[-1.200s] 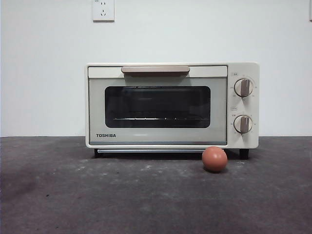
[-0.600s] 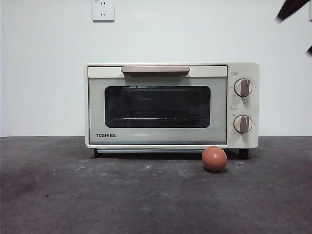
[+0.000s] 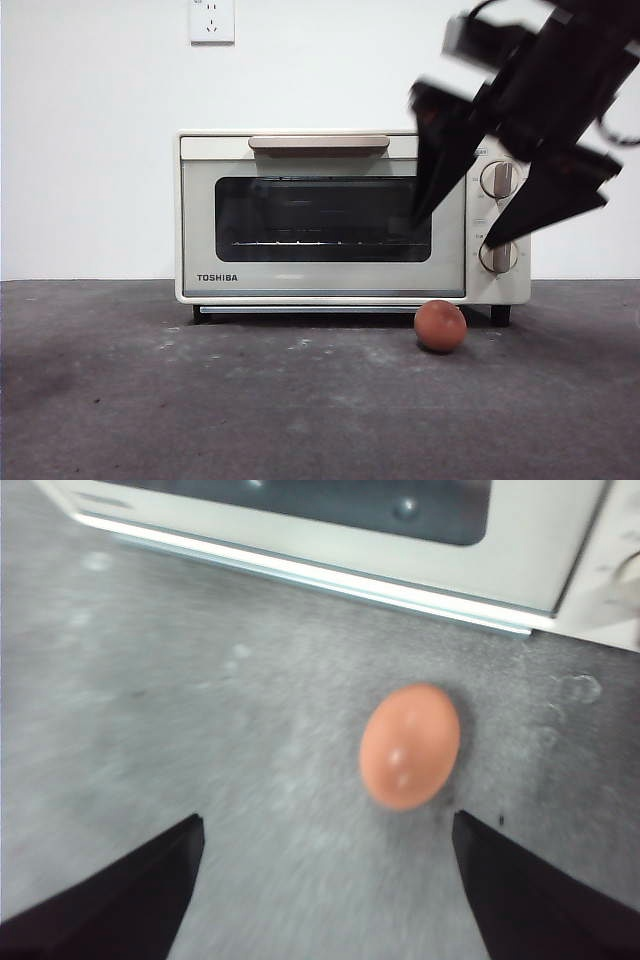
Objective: Eggoven
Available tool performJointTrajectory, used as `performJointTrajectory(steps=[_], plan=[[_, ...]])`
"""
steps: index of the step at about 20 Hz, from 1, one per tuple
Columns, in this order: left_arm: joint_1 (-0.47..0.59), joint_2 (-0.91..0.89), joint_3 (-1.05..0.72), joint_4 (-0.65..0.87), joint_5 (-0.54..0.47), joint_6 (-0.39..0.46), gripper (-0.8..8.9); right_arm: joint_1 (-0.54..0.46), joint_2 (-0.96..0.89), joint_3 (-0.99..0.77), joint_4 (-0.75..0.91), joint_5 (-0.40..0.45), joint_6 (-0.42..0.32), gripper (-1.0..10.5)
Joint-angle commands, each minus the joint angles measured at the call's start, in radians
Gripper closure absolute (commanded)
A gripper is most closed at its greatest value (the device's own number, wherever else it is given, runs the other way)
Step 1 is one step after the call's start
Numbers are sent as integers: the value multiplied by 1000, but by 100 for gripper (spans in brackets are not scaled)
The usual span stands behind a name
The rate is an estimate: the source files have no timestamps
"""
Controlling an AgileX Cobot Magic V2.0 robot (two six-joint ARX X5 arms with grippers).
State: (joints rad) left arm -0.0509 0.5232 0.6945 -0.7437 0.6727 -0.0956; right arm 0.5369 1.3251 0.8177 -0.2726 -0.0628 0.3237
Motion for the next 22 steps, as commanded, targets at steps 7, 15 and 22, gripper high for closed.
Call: performJointTrajectory(steps=[7,15,22], plan=[[-2,6,18,6,5,5,806,24,240,14,207,118,35,550],[-19,6,18,2,5,5,806,8,360,16,328,143,35,550],[-22,6,18,3,5,5,806,-21,402,22,348,143,35,606]])
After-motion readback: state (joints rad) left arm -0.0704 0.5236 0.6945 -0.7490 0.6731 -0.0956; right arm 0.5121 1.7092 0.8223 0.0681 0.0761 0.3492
